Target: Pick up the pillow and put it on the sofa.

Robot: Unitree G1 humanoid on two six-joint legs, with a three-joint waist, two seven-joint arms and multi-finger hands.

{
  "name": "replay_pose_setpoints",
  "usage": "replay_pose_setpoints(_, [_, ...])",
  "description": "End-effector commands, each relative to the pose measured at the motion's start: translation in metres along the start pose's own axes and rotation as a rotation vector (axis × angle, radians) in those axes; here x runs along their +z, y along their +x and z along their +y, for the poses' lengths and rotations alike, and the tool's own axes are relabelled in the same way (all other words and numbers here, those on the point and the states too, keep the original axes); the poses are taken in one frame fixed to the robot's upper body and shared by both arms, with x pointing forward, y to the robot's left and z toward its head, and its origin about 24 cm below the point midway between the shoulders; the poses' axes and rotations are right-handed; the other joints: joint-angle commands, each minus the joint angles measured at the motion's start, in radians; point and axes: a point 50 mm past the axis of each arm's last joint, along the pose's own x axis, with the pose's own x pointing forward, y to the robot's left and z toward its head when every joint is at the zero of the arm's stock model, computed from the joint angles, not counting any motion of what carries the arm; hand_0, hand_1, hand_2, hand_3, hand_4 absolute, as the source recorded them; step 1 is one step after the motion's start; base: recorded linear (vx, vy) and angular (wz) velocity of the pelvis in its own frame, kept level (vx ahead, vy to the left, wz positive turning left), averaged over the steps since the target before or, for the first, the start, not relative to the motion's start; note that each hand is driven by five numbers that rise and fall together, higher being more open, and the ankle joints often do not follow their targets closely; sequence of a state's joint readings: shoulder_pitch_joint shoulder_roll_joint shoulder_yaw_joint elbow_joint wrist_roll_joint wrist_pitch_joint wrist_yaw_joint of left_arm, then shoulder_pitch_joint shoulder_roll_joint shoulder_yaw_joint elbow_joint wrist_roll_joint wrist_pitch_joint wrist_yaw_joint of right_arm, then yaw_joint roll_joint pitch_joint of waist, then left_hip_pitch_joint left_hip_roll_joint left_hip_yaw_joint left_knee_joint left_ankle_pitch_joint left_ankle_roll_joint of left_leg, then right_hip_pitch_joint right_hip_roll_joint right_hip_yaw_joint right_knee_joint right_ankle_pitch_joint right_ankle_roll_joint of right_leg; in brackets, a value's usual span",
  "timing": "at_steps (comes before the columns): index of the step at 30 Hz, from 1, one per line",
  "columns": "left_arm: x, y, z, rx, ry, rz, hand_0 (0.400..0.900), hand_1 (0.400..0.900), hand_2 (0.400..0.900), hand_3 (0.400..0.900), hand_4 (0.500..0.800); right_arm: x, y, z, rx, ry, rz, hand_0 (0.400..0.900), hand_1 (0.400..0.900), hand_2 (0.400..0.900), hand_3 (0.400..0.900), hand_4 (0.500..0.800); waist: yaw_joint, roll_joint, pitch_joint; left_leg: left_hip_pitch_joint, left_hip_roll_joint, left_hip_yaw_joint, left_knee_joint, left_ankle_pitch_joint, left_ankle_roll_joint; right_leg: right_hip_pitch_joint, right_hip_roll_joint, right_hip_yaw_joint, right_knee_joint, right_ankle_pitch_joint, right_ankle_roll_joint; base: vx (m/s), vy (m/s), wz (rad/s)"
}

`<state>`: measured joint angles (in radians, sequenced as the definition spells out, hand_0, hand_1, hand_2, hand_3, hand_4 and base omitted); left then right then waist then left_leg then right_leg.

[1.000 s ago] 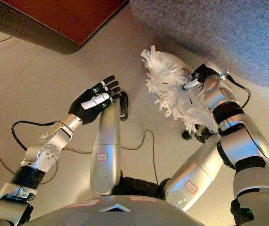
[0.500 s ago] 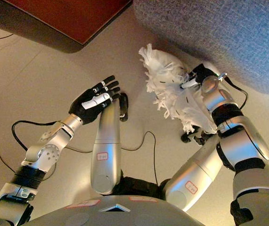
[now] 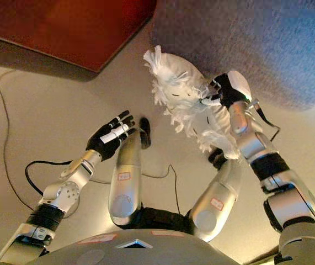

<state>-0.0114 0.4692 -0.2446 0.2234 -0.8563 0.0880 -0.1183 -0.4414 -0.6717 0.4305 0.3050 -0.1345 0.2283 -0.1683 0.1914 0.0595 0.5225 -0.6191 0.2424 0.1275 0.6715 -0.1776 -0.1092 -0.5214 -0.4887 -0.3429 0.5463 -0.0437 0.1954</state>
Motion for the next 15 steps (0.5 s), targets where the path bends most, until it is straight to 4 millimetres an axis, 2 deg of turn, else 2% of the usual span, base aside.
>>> replay_pose_setpoints(1, [0.007,-0.008,0.006,-0.002,0.096,-0.007,0.9,0.9,0.9,0.9,0.8,0.061,-0.016,-0.08,-0.343,-0.025,-0.399,0.4,0.4,0.4,0.4,0.5,-0.035,-0.075,-0.053,0.16,-0.016,-0.022,-0.232,0.119,0.002,0.117,-0.035,-0.026,-0.173,0.137,0.021,0.07,-0.02,-0.12])
replay_pose_setpoints(6, [-0.004,-0.005,0.011,0.07,0.094,0.059,0.9,0.9,0.9,0.9,0.8,0.055,-0.04,-0.068,-0.317,-0.002,-0.452,0.4,0.4,0.4,0.4,0.5,-0.063,-0.106,-0.124,0.314,-0.014,-0.002,-0.362,0.14,0.003,0.266,0.012,-0.044,-0.309,0.184,0.04,0.1,-0.07,-0.11])
replay_pose_setpoints(9, [-0.018,-0.007,0.015,0.099,0.086,0.113,0.9,0.9,0.9,0.9,0.8,0.049,-0.055,-0.061,-0.289,0.019,-0.478,0.4,0.4,0.4,0.4,0.5,-0.081,-0.118,-0.177,0.422,-0.008,0.028,-0.456,0.157,0.0,0.361,0.049,-0.05,-0.396,0.204,0.051,0.17,-0.03,-0.14])
replay_pose_setpoints(15, [-0.041,-0.019,0.023,0.15,0.05,0.179,0.9,0.9,0.9,0.9,0.8,0.045,-0.082,-0.07,-0.277,0.059,-0.523,0.4,0.4,0.4,0.4,0.5,-0.112,-0.127,-0.281,0.563,-0.012,0.087,-0.58,0.176,0.0,0.463,0.089,-0.05,-0.477,0.235,0.064,0.15,0.007,-0.08])
